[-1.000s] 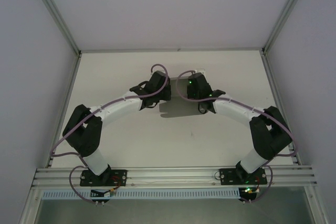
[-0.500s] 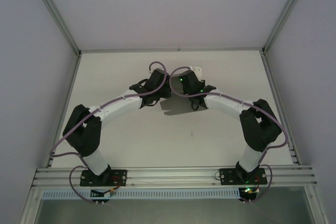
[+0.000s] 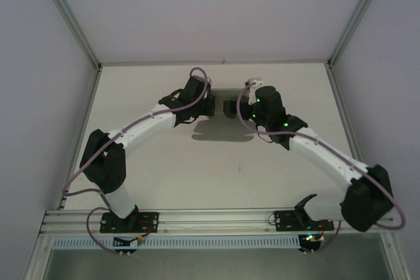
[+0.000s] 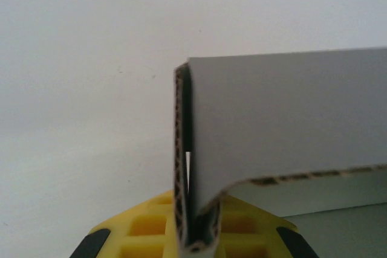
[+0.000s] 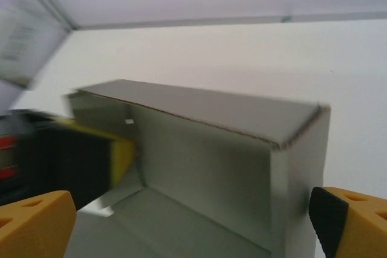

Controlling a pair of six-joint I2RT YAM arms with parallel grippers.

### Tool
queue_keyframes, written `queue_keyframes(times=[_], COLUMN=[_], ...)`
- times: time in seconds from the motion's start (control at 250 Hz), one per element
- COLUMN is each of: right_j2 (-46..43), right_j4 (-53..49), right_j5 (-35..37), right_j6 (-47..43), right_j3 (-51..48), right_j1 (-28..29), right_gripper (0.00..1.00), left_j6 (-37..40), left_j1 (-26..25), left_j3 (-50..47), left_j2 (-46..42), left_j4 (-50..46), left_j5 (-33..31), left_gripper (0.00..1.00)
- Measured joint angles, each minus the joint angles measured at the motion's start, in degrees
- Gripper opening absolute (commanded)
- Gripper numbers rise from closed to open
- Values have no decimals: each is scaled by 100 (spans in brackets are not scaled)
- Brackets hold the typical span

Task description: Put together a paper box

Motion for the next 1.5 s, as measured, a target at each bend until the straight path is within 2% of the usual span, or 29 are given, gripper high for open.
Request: queue_keyframes(times=[0.14,0.307,0.403,0.503,0.711,0.874,1.126,1.437,1.461,1.501], right_j2=[-684,-1121,-1196,-1307,-1541,-1550,-1574,-1598,-1598,-1598], right_j4=[-457,-1534,-2186,-2651,-3036,-3110,-3106,-3082,-3082,-3082], right_j5=[-22,645,1038,1281,1368,1368,1318,1086,1071,1043], right_j6=[289,581,699,852,1064,1108,1198,1255,1259,1268], right_j3=[-7,11,7,-63,-260,-332,-518,-691,-691,-691], right_j1=[0,-11,-76,-210,-533,-667,-822,-1008,-1012,-1027], right_gripper=[100,100,100,100,100,100,100,100,100,100], left_j6=[1211,3086,3731,4059,4155,3960,3595,3604,3641,3692], left_j1=[319,415,341,205,-232,-601,-1051,-1423,-1432,-1440], left_j3=[562,1316,1652,1749,1683,1600,1460,1093,1086,1062], left_j2=[278,673,933,1182,1556,1668,2424,2634,2634,2632], left_j4=[-826,-2520,-3377,-3873,-4052,-3694,-3062,-2297,-2251,-2188], left_j5=[710,1362,1384,1019,214,-682,-2068,-3230,-3237,-3237], left_gripper=[0,0,0,0,0,0,0,0,10,36])
